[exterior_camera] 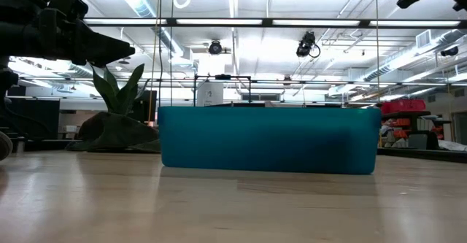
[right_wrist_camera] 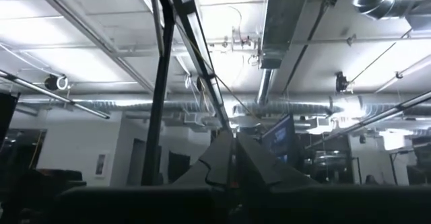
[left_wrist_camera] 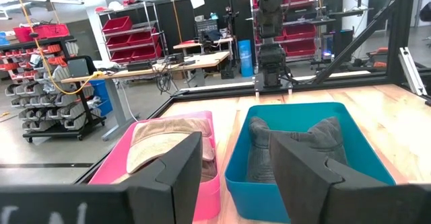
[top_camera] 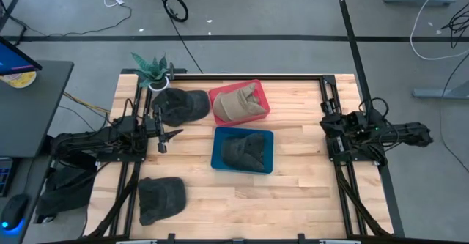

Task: Pick & Place hat
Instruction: Put the bottom black cap into the blue bin

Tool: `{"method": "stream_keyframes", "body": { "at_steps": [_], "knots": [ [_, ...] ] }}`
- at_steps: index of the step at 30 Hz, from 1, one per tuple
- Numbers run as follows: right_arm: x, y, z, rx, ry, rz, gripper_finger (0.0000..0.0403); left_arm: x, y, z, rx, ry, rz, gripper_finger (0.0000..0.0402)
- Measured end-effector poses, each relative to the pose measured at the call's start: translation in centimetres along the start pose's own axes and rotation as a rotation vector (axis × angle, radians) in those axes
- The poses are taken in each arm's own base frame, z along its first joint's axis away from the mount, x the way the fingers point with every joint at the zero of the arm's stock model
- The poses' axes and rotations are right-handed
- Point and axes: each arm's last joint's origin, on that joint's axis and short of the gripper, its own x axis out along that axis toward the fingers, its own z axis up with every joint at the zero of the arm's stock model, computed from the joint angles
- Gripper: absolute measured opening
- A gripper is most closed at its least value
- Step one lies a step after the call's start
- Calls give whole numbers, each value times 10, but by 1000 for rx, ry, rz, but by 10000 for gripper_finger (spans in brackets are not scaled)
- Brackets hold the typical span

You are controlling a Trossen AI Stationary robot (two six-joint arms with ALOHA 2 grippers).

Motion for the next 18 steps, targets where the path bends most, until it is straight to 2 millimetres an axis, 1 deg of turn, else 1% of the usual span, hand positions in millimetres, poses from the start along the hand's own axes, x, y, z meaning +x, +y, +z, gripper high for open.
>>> {"method": "stream_keyframes", "body": {
  "at_steps": [7, 18],
  "knots": [
    [-9, 2, 8, -17, -35, 1, 24, 0, 0, 0, 0, 0, 0, 177],
    [-13, 2, 1, -32, 52, -2, 24, 0, 0, 0, 0, 0, 0, 177]
  ]
}}
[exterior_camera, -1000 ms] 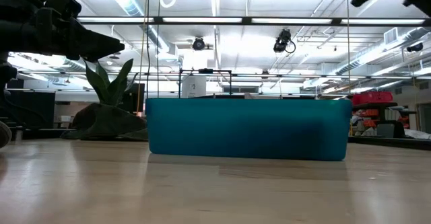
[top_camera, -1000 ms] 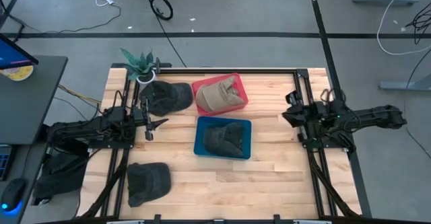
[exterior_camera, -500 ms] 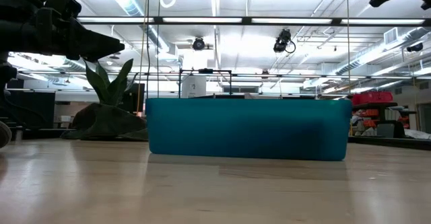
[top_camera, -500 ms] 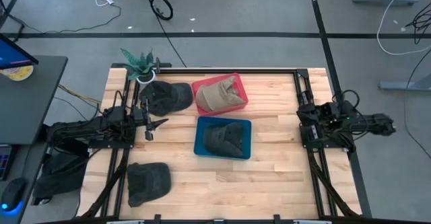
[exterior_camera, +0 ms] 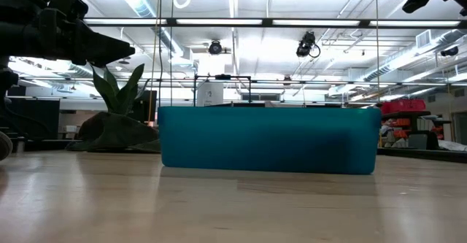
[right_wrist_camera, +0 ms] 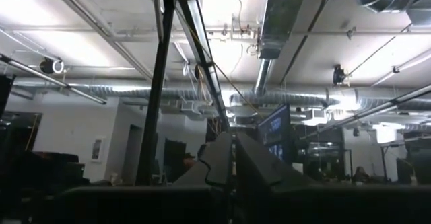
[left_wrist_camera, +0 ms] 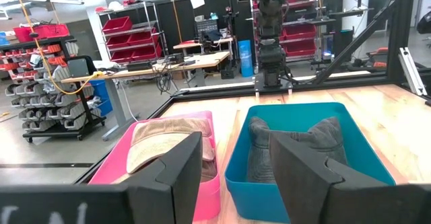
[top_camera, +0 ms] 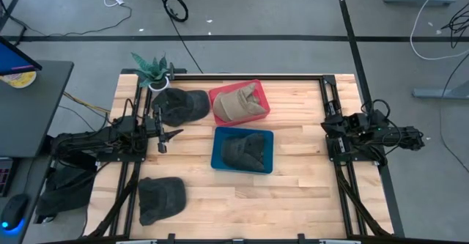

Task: Pick & Place hat
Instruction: Put the bottom black cap into the blue bin

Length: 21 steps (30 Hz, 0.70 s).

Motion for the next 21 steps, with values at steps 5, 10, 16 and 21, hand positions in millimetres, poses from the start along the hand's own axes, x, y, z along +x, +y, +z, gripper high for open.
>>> {"method": "stream_keyframes", "body": {
  "at_steps": [5, 10, 16, 21],
  "knots": [
    [0, 0, -2, 3, 21, -9, 24, 0, 0, 0, 0, 0, 0, 177],
    [-3, 0, -12, 5, 30, -9, 24, 0, 0, 0, 0, 0, 0, 177],
    [-6, 0, -21, -15, 33, -41, 24, 0, 0, 0, 0, 0, 0, 177],
    [-7, 0, -30, -45, 127, -30, 24, 0, 0, 0, 0, 0, 0, 177]
  ]
}}
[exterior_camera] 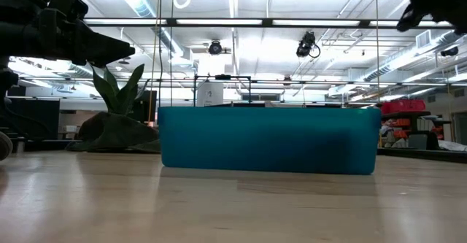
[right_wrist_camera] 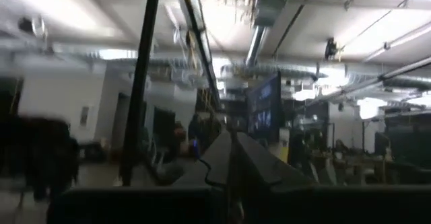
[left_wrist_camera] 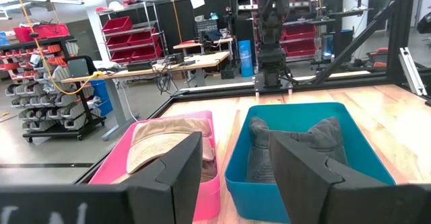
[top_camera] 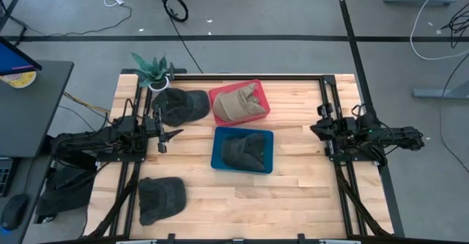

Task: Pick & Place hat
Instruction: Put the bottom black cap into the blue bin

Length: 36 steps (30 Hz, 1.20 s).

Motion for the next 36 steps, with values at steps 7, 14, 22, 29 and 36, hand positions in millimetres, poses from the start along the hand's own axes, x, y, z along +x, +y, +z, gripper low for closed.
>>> {"method": "stream_keyframes", "body": {
  "at_steps": [7, 14, 22, 29, 36],
  "knots": [
    [-4, 2, -27, -87, 280, 36, 24, 0, 0, 0, 0, 0, 0, 177],
    [-10, 0, -42, -105, 460, -88, 24, 0, 0, 0, 0, 0, 0, 177],
    [-10, 0, -43, -125, 481, -82, 24, 0, 0, 0, 0, 0, 0, 177],
    [-10, 0, -43, -122, 481, -83, 24, 0, 0, 0, 0, 0, 0, 177],
    [-10, 0, -43, -148, 475, -78, 24, 0, 0, 0, 0, 0, 0, 177]
  ]
}}
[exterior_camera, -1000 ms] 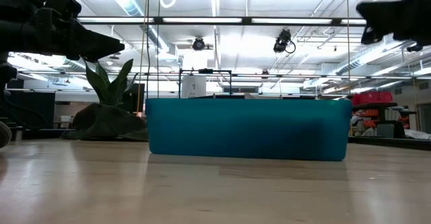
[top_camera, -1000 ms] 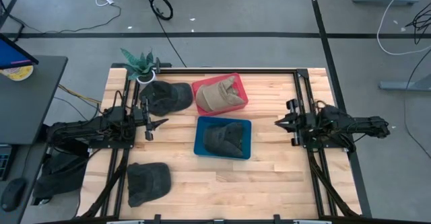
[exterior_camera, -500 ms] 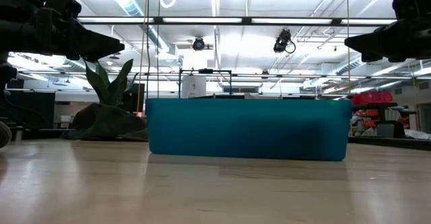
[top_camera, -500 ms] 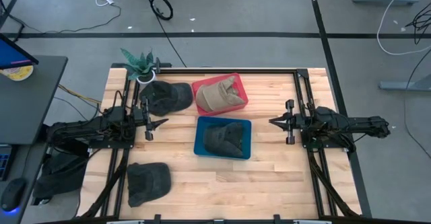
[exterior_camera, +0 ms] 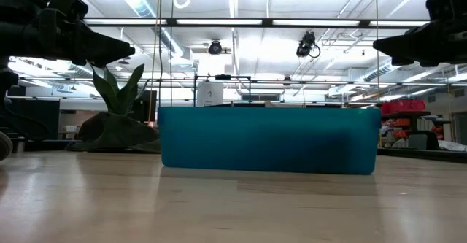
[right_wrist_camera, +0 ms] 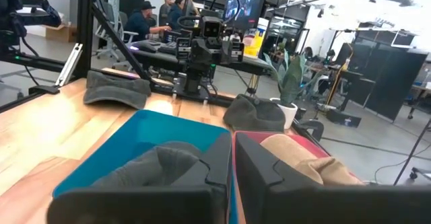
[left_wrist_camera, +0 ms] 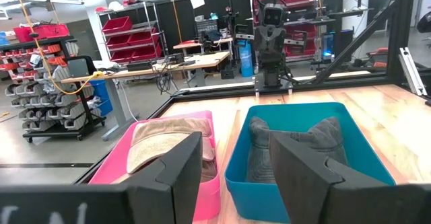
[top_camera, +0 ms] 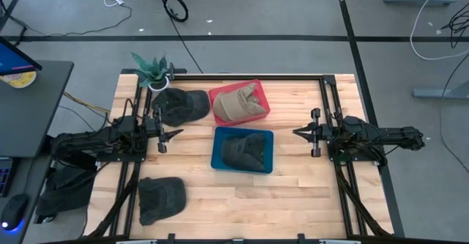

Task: Pick & Place hat
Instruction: Put the bottom black cap into the blue bin

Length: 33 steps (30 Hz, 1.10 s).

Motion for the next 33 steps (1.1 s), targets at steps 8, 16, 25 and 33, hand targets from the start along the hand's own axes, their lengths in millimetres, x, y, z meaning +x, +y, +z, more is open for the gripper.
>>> {"method": "stream_keyframes", "body": {
  "at_steps": [8, 16, 25, 33],
  "knots": [
    [0, 0, 0, 4, 1, 0, 24, 0, 0, 0, 2, 0, 0, 177],
    [0, 0, 0, 3, 1, 0, 24, 0, 0, 0, 15, 0, 0, 177],
    [0, 0, 0, 4, 1, 0, 24, 0, 0, 1, 5, -5, 12, 177],
    [0, 0, 0, 3, 1, 0, 24, 0, 4, 1, 22, 3, 140, 177]
  ]
}}
